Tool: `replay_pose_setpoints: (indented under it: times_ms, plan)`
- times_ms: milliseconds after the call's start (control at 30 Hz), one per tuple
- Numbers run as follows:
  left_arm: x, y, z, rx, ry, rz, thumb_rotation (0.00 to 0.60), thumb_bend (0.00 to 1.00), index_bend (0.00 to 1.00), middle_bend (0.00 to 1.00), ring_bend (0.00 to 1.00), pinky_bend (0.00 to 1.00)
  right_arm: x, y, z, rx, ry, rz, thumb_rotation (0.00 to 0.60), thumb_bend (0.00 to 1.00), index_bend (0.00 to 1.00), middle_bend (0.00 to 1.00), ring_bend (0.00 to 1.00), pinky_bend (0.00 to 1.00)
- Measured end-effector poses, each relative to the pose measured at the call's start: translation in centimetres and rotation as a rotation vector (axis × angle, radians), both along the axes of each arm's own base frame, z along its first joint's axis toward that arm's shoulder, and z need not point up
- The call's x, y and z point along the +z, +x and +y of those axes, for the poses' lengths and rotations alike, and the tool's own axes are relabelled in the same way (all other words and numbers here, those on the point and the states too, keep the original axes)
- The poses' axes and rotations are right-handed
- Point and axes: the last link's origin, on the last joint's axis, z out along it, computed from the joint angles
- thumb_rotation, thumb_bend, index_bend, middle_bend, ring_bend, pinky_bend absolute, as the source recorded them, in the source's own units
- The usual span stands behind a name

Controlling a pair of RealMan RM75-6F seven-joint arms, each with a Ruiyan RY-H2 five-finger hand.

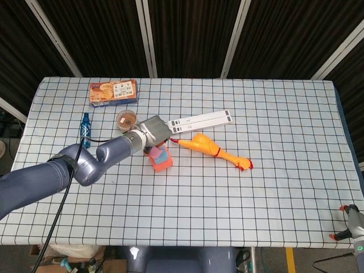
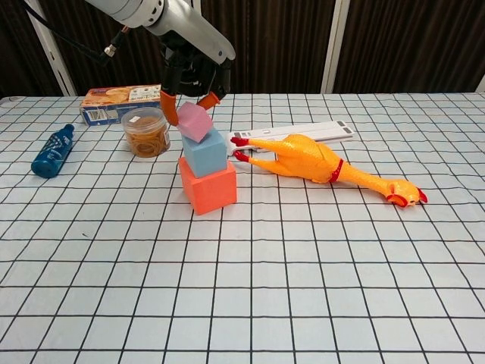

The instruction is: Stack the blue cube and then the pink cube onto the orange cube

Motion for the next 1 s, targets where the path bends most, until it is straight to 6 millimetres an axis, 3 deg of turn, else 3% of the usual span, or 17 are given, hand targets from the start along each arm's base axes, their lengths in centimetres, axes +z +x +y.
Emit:
replay_pose_setpoints:
  times_ms: [633, 1000]
  plan:
    - [-0.08, -0.03, 0.14, 0.006, 0.012, 0.006, 0.6, 0.2, 0.42, 0.76, 0.76, 0.9, -0.02, -0.02, 0.0, -0.005, 0.004, -0.003, 0.6, 0.12, 0.21, 0.09, 0.24, 0.26]
    - [-0.17, 0.3, -0.15, 0.001, 0.009, -0.005, 0.6, 0.2, 0.41, 0.76, 0.76, 0.9, -0.01, 0.02, 0.0, -0.008, 0.008, -0.006, 0.6, 0.12, 0.21, 0.09, 0.24, 0.26]
